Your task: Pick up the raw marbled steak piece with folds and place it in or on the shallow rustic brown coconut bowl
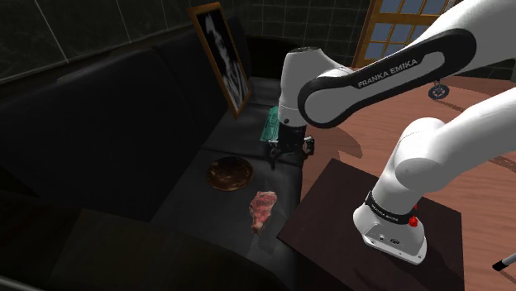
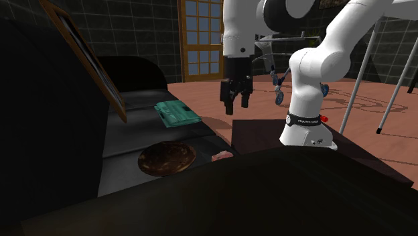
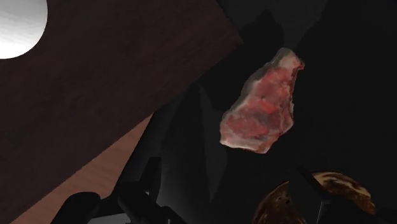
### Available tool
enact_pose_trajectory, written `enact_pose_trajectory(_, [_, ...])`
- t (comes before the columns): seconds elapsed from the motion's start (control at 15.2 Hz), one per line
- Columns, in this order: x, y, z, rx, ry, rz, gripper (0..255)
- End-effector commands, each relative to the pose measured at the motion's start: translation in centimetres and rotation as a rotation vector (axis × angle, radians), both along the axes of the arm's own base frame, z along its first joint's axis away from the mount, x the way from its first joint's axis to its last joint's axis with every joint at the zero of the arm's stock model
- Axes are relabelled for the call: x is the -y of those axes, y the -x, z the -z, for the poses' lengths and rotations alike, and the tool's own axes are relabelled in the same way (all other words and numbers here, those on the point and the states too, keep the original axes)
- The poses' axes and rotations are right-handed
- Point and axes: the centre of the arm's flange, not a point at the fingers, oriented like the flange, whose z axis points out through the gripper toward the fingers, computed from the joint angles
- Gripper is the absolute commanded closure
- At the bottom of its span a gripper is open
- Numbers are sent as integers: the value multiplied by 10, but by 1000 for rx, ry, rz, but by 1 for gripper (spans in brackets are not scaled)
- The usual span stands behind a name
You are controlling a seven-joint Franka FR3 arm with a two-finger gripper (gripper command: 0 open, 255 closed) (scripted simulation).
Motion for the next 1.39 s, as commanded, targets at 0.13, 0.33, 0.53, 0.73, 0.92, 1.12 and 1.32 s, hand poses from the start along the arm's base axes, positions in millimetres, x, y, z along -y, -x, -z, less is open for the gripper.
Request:
enact_pose_trajectory(0.13, [-29, -5, 43, -27, -21, 128, 0])
enact_pose_trajectory(0.33, [-50, -10, 75, -48, -35, 220, 0])
enact_pose_trajectory(0.53, [-70, -17, 106, -69, -50, 313, 0])
enact_pose_trajectory(0.73, [-91, -25, 138, -90, -65, 405, 0])
enact_pose_trajectory(0.92, [-93, -24, 149, -91, -65, 406, 0])
enact_pose_trajectory(1.12, [-95, -23, 164, -91, -65, 406, 0])
enact_pose_trajectory(1.32, [-97, -22, 178, -91, -65, 406, 0])
